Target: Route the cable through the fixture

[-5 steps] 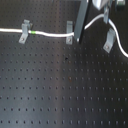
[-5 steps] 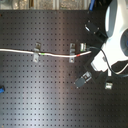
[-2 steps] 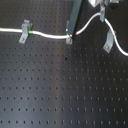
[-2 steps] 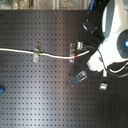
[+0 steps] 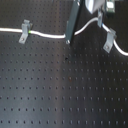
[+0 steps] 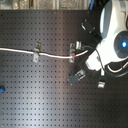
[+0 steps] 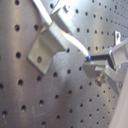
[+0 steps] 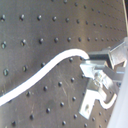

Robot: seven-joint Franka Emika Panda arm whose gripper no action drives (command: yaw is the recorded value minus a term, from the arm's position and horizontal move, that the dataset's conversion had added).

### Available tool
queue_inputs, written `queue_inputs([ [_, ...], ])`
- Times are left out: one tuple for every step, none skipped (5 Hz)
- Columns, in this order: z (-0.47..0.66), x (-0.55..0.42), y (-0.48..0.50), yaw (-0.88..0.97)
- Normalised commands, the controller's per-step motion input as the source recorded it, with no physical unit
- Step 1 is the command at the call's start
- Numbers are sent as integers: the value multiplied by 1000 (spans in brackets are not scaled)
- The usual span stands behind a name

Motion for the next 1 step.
queue_inputs([
  [493,16,-3,-220],
])
